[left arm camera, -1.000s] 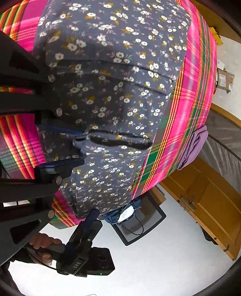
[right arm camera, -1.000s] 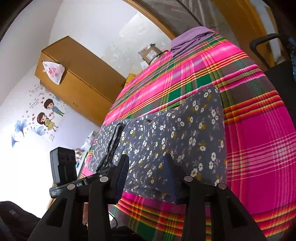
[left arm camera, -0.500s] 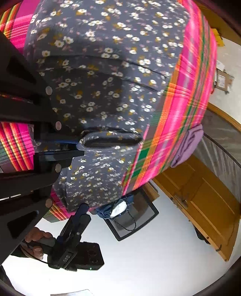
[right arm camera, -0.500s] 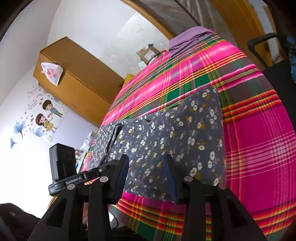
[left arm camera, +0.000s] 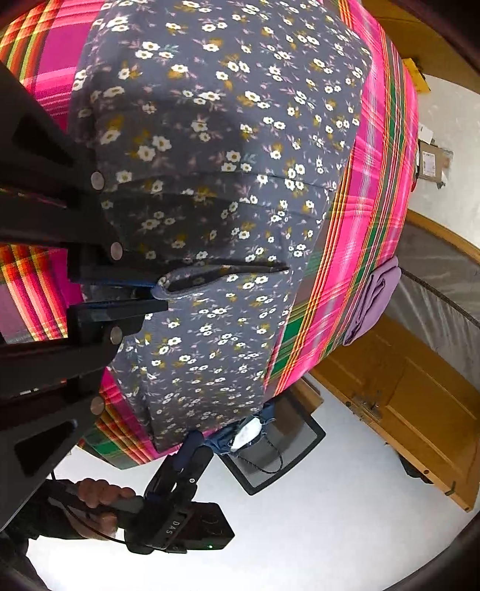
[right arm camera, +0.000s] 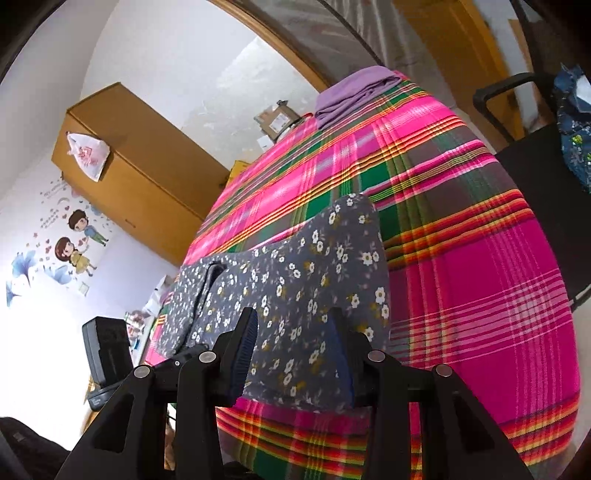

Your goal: Fold clothes

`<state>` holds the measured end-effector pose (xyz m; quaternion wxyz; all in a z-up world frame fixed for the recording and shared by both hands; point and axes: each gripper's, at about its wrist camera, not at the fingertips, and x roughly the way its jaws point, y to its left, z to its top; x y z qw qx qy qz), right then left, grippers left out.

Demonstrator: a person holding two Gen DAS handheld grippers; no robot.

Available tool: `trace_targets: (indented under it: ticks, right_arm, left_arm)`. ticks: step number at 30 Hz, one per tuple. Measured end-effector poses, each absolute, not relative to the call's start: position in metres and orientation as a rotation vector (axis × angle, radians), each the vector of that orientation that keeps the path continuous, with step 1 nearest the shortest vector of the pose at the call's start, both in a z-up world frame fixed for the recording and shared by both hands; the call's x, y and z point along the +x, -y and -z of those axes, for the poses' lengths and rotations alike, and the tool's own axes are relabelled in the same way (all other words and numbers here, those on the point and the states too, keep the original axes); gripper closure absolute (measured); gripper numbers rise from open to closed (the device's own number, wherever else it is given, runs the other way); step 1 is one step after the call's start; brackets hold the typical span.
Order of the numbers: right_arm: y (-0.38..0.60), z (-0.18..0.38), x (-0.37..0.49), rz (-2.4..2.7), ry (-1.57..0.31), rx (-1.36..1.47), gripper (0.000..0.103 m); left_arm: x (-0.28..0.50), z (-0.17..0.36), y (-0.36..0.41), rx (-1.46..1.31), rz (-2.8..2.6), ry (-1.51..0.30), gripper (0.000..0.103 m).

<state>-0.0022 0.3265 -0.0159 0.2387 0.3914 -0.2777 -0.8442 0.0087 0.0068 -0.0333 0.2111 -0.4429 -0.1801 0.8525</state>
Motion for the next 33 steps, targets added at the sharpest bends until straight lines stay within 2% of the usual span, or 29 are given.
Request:
trace_targets:
  ticks: [9, 14, 18, 23, 27, 33]
  right_arm:
    - [-0.324, 0.011, -0.002, 2.426, 0.672, 1.069, 0.062]
    - [-0.320, -0.001, -0.025, 2.516, 0.565, 1.066, 0.063]
    - [-0.313, -0.002, -0.058, 2.551, 0.482, 1.114, 0.070]
    - [-0.322, 0.019, -0.085, 2.561, 0.460, 1.231, 0.089]
    - [-0.327, 0.017, -0.082, 2.597, 0.423, 1.223, 0.088]
    - [-0.317, -0.008, -0.056, 2.600, 0.351, 1.053, 0.084]
  left_arm:
    - [0.020, 0.001, 0.005, -1.147, -2.440, 0.487, 0.095]
    - [0.006, -0.016, -0.015, -1.066, -2.429, 0.455, 0.095]
    - [-0.016, 0.000, -0.041, -1.119, -2.402, 0.389, 0.095]
    - [-0.031, 0.031, -0.050, -1.231, -2.374, 0.385, 0.095]
    - [-0.029, 0.030, -0.047, -1.218, -2.375, 0.397, 0.095]
    - [-0.031, 0.019, -0.047, -1.164, -2.394, 0.410, 0.095]
